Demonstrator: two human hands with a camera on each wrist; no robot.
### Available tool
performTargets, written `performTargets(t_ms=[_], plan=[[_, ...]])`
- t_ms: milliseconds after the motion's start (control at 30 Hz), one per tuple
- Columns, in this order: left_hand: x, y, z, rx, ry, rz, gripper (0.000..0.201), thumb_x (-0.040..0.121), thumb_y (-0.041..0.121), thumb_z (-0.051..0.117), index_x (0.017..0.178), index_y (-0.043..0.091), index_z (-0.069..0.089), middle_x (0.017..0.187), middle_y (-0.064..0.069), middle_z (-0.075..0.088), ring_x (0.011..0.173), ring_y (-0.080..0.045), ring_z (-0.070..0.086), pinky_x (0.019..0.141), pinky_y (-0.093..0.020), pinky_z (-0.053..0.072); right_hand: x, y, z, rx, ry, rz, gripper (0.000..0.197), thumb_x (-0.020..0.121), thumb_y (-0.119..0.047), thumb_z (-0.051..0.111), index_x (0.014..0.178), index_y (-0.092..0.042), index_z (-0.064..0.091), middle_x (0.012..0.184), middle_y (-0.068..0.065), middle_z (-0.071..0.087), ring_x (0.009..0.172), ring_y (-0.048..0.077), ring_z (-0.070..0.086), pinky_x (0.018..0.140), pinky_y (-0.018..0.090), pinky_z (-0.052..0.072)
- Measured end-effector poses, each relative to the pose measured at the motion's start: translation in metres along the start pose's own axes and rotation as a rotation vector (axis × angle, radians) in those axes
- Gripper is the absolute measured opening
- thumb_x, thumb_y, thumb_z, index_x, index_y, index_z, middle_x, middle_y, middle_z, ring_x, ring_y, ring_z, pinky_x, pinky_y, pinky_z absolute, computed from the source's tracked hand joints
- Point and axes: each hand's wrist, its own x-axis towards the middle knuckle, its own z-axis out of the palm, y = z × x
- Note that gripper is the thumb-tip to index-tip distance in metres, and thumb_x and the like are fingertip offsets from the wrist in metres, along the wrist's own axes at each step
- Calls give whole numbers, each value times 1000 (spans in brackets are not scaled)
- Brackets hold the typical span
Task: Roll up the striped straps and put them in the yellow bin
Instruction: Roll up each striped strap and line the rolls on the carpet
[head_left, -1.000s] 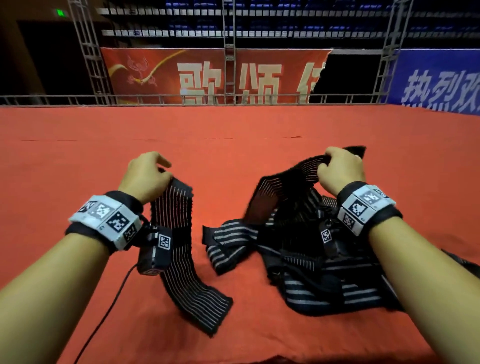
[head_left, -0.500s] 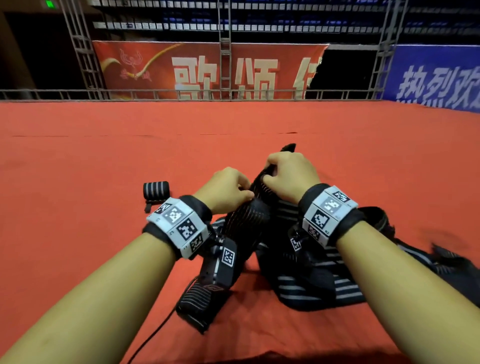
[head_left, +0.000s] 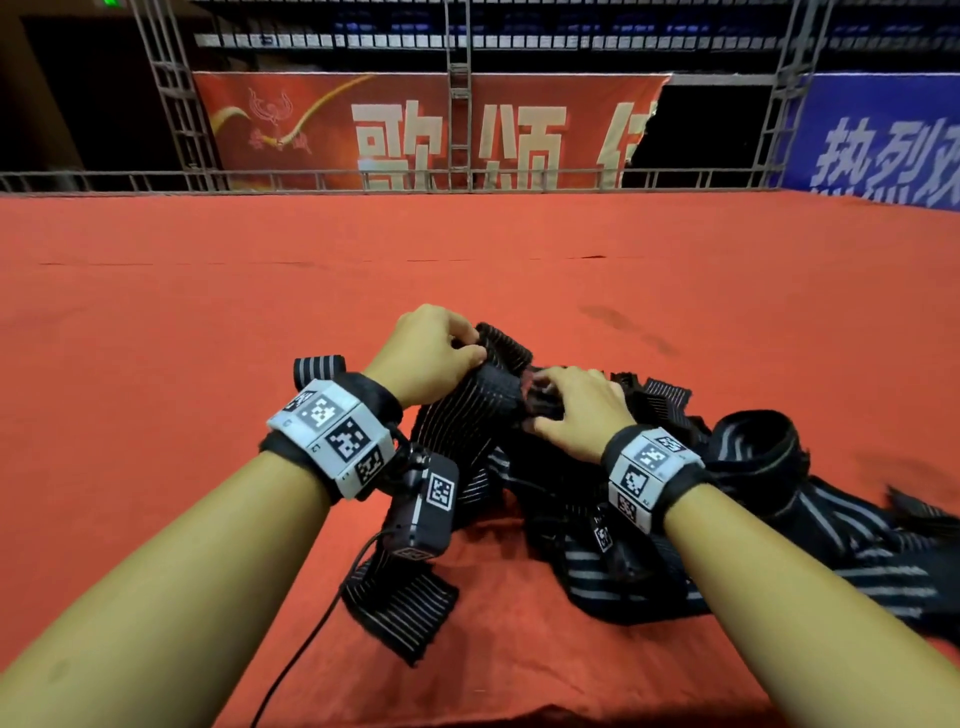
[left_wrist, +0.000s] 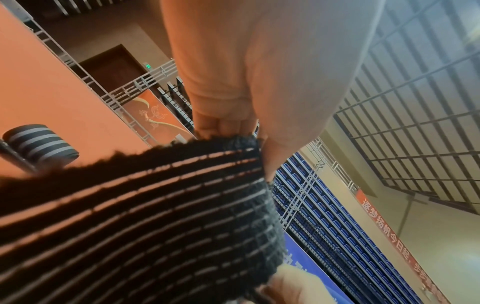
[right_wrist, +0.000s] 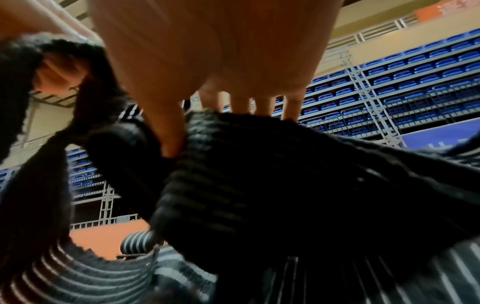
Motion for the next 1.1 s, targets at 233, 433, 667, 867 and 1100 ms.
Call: performTargets(t_ms=[233, 433, 667, 867, 1100], plan=[[5, -17, -28, -31, 114, -34, 16, 92, 22, 65, 79, 14, 64, 74, -3, 57, 75, -20, 52, 67, -24, 30, 4, 22, 0, -276, -126, 185, 25, 84, -26, 53, 107, -20, 62, 110, 7, 67, 107, 29, 60, 91, 39, 39], [-1, -9, -52, -220, 77, 43, 13, 93, 17, 65, 85, 7, 68, 77, -3, 62, 69, -12, 52, 66, -27, 42, -1, 6, -21, 24, 99, 157, 31, 74, -29, 58, 104, -21, 56, 107, 6, 58, 106, 31, 50, 92, 40, 42], [-16, -1, -67, -321, 75, 105, 17, 94, 14, 62, 88, -1, 65, 79, -8, 60, 72, -15, 51, 69, -29, 41, -4, -75, -64, 1164, -48, -76, 74, 94, -62, 26, 102, -3, 70, 96, 15, 69, 84, 25, 60, 78, 35, 44], [-33, -5, -74, -208, -124, 107, 19, 92, 14, 65, 80, 0, 62, 73, -6, 58, 64, -15, 48, 59, -26, 37, -4, -106, -85, 1336, 12, -3, 43, 98, -46, 47, 95, -5, 62, 87, 10, 66, 80, 23, 63, 77, 34, 50], [-49, -19, -74, -118, -206, 60, 6, 94, 13, 63, 89, 14, 67, 70, 2, 57, 38, 1, 43, 41, -14, 36, -3, -112, -99, 1313, 223, -10, 20, 90, 5, 54, 80, -11, 63, 77, 4, 64, 66, 12, 61, 61, 23, 52]])
